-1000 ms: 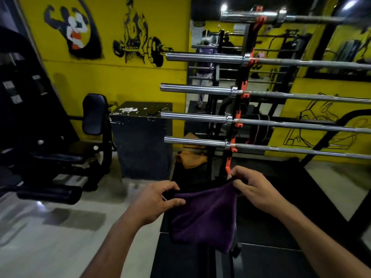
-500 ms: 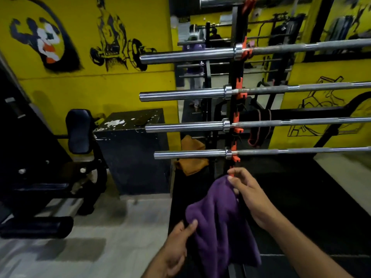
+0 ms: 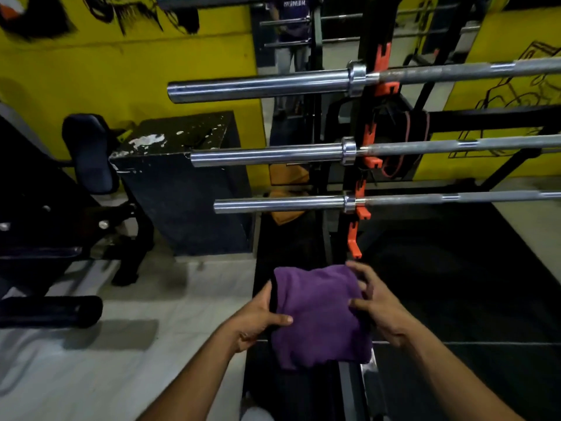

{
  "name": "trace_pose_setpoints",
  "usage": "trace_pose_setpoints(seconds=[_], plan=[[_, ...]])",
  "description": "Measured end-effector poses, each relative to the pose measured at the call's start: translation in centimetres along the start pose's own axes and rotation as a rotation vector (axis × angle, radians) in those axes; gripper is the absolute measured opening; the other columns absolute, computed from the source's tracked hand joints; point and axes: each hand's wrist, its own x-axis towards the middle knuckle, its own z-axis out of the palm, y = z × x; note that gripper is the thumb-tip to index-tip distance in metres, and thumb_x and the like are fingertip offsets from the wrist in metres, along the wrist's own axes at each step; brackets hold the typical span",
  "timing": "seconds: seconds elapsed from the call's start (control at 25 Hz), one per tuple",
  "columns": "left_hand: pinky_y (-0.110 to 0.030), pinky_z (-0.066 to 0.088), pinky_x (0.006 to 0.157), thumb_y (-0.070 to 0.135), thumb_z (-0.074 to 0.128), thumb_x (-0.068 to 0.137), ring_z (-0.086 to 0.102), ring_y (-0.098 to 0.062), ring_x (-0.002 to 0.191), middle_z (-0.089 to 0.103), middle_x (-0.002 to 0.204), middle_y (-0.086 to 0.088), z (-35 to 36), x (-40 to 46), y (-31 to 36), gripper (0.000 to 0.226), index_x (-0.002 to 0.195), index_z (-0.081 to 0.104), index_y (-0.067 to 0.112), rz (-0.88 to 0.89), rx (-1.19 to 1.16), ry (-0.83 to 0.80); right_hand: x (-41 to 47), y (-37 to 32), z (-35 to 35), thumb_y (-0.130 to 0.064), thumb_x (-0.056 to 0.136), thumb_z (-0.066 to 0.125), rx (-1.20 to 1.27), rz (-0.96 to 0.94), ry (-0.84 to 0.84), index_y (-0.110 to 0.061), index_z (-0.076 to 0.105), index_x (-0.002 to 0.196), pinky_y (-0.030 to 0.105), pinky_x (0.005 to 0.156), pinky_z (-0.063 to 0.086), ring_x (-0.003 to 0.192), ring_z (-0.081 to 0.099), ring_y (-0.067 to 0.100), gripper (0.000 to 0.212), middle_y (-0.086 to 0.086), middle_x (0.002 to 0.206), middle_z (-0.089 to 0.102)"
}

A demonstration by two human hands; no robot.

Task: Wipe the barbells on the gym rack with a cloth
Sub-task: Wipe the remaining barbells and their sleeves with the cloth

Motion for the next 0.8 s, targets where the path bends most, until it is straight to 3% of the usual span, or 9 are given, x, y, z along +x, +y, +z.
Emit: trace_pose_setpoints(seconds=[0.08, 0.16, 0.24, 0.32, 0.4, 0.48, 0.56, 0.72, 0.8], plan=[[-0.030, 0.055, 0.096, 0.013, 0.077, 0.085, 0.064, -0.003, 0.111, 0.066, 0.128, 0.008, -0.3, 0.8, 3.3, 0.064, 0.141, 0.050, 0.028, 0.253, 0.275, 0.299, 0.0, -4.1, 0.3, 0.025, 0.084, 0.053, -0.047, -0.215, 0.119, -0.033, 0.043, 0.140, 0.029, 0.073, 0.058, 0.091, 0.067, 0.024, 0.081, 0.018, 0.105, 0.072], [-0.040, 0.059, 0.082, 0.033, 0.076, 0.076, 0.068, -0.005, 0.091, 0.073, 0.100, 0.012, -0.9, 0.7, 6.6, 0.041, 0.116, 0.068, 0.033, 0.496, 0.427, 0.509, -0.7, -8.9, 0.2, 0.025, 0.084, 0.054, -0.033, -0.443, 0.244, -0.035, 0.041, 0.140, 0.028, 0.070, 0.058, 0.080, 0.068, 0.015, 0.083, 0.016, 0.096, 0.074], [-0.043, 0.060, 0.083, 0.044, 0.077, 0.066, 0.070, -0.004, 0.090, 0.076, 0.094, 0.012, -2.0, 0.9, 9.2, 0.034, 0.099, 0.076, 0.040, 0.668, 0.402, 0.459, -0.6, -11.8, -0.1, 0.022, 0.083, 0.059, -0.027, -0.608, 0.278, -0.028, 0.040, 0.140, 0.026, 0.074, 0.058, 0.079, 0.071, 0.010, 0.078, 0.005, 0.090, 0.077], [-0.028, 0.055, 0.089, 0.041, 0.072, 0.080, 0.069, -0.005, 0.102, 0.074, 0.107, 0.013, -3.2, 2.0, 10.6, 0.022, 0.100, 0.079, 0.033, 0.797, 0.504, 0.366, 0.7, -12.4, 0.2, 0.012, 0.079, 0.067, -0.068, -0.626, 0.256, -0.023, 0.042, 0.136, 0.026, 0.082, 0.058, 0.092, 0.073, 0.012, 0.071, 0.002, 0.095, 0.078], [-0.023, 0.051, 0.090, 0.023, 0.062, 0.087, 0.067, -0.003, 0.103, 0.071, 0.111, 0.016, -4.4, 3.8, 12.0, 0.023, 0.106, 0.073, 0.031, 0.820, 0.514, 0.346, 3.1, -12.1, 0.5, 0.007, 0.079, 0.073, -0.155, -0.600, 0.345, -0.019, 0.049, 0.130, 0.025, 0.087, 0.056, 0.100, 0.072, 0.016, 0.062, 0.005, 0.104, 0.076], [-0.030, 0.054, 0.087, 0.012, 0.064, 0.089, 0.067, -0.003, 0.099, 0.070, 0.107, 0.018, -6.1, 5.5, 12.6, 0.030, 0.109, 0.066, 0.033, 0.755, 0.562, 0.320, 5.1, -11.8, 0.6, 0.006, 0.088, 0.067, -0.240, -0.569, 0.417, -0.013, 0.058, 0.120, 0.018, 0.086, 0.053, 0.099, 0.069, 0.008, 0.038, -0.003, 0.105, 0.075], [-0.034, 0.054, 0.089, 0.008, 0.062, 0.093, 0.065, -0.001, 0.102, 0.069, 0.110, 0.019, -8.1, 6.8, 12.6, 0.034, 0.113, 0.063, 0.036, 0.675, 0.600, 0.227, 6.8, -11.3, 0.9, -0.001, 0.098, 0.055, -0.214, -0.465, 0.368, -0.011, 0.065, 0.112, 0.013, 0.077, 0.050, 0.094, 0.067, 0.005, 0.020, -0.009, 0.101, 0.075], [-0.021, 0.050, 0.096, 0.002, 0.068, 0.091, 0.061, 0.001, 0.112, 0.066, 0.119, 0.020, -12.1, 8.2, 12.6, 0.045, 0.118, 0.064, 0.038, 0.520, 0.569, -0.141, 8.8, -9.1, 2.2, -0.026, 0.105, 0.047, -0.027, -0.155, 0.300, -0.026, 0.070, 0.114, 0.027, 0.078, 0.056, 0.102, 0.070, 0.017, 0.025, 0.001, 0.108, 0.075], [-0.015, 0.049, 0.091, -0.002, 0.069, 0.089, 0.064, -0.001, 0.107, 0.069, 0.114, 0.014, -12.8, 8.4, 12.4, 0.040, 0.118, 0.068, 0.026, 0.453, 0.461, -0.225, 9.5, -7.9, 3.1, -0.041, 0.104, 0.043, 0.190, 0.058, 0.361, -0.018, 0.072, 0.114, 0.040, 0.086, 0.057, 0.101, 0.071, 0.025, 0.038, 0.009, 0.106, 0.076]])
